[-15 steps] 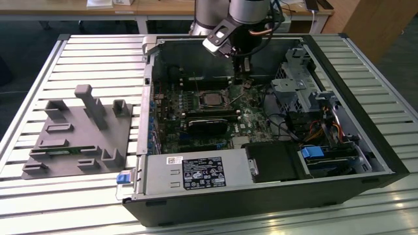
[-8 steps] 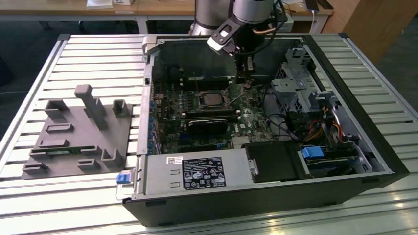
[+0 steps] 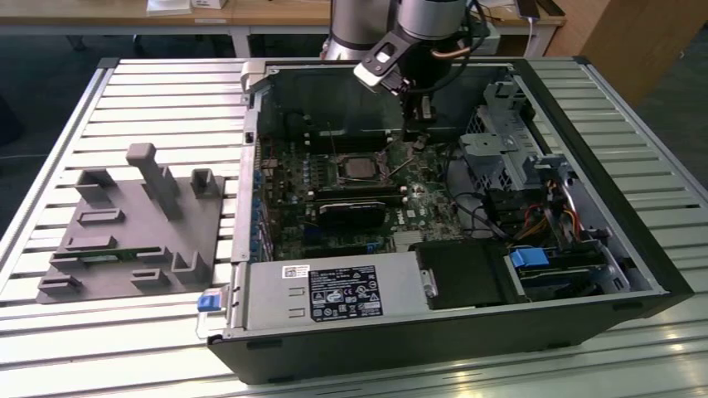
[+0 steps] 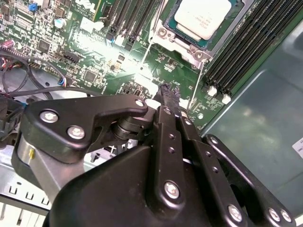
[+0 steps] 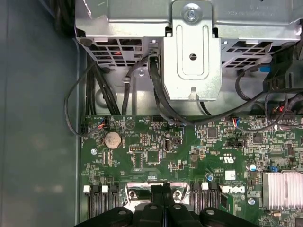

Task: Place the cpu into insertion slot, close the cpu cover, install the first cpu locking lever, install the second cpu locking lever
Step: 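Close the cpu cover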

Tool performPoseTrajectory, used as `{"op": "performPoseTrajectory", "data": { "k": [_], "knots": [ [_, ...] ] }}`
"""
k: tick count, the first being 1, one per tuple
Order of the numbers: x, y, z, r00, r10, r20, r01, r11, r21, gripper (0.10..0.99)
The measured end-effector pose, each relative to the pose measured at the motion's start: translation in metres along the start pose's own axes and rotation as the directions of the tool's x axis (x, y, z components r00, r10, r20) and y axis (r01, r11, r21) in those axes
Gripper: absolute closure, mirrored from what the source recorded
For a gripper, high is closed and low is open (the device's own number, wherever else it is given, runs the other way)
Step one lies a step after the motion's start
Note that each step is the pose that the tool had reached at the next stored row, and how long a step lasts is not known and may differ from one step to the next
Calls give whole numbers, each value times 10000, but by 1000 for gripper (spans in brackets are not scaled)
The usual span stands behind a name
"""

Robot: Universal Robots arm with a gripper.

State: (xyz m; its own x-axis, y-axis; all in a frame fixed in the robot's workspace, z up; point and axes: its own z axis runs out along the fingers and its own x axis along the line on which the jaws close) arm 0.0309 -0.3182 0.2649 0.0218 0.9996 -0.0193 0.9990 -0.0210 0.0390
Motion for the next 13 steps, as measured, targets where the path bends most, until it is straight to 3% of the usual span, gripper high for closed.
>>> {"op": "performPoseTrajectory", "data": {
  "k": [13],
  "knots": [
    [2, 37, 5, 10000, -1, 0, 1, 10000, 19, 980]
  ]
}}
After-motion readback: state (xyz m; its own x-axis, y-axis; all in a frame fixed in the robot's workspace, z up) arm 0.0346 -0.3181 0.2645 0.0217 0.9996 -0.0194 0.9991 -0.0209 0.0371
